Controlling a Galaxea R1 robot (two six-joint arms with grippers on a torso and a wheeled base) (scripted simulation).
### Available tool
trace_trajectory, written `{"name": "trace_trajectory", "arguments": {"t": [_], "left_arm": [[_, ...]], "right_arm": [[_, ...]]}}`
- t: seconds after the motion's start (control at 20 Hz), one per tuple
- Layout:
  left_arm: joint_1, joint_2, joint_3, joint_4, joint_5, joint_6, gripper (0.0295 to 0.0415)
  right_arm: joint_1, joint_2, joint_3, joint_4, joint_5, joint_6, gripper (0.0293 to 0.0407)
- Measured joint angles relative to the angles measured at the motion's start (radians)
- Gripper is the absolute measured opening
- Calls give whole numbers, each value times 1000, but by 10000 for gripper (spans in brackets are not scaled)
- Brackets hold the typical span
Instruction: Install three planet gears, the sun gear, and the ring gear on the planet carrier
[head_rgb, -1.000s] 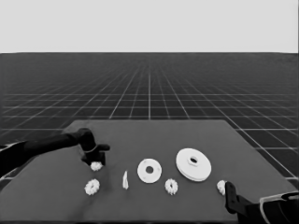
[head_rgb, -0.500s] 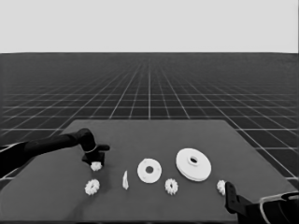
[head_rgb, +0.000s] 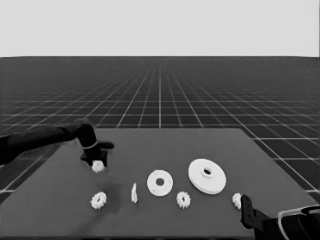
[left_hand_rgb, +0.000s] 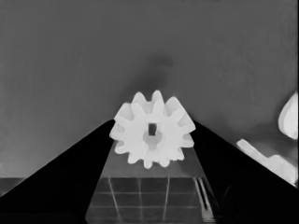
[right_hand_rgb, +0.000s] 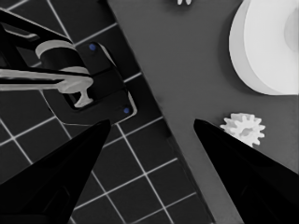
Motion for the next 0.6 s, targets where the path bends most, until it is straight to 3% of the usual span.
{"name": "trace_trajectory", "arguments": {"t": [0.2,0.3,0.4,0.6], "left_arm": [[-7,0,1,-6,5,0,313],[-13,344,-18,24,62,-371,313],[-14,576,-201,19,63,-377,313],[-14,686,-345,15,58,-338,313]], "right_arm": [[0,0,0,0,0,0,385],[0,0,0,0,0,0,385],[0,0,0,0,0,0,385],[0,0,0,0,0,0,385]]}}
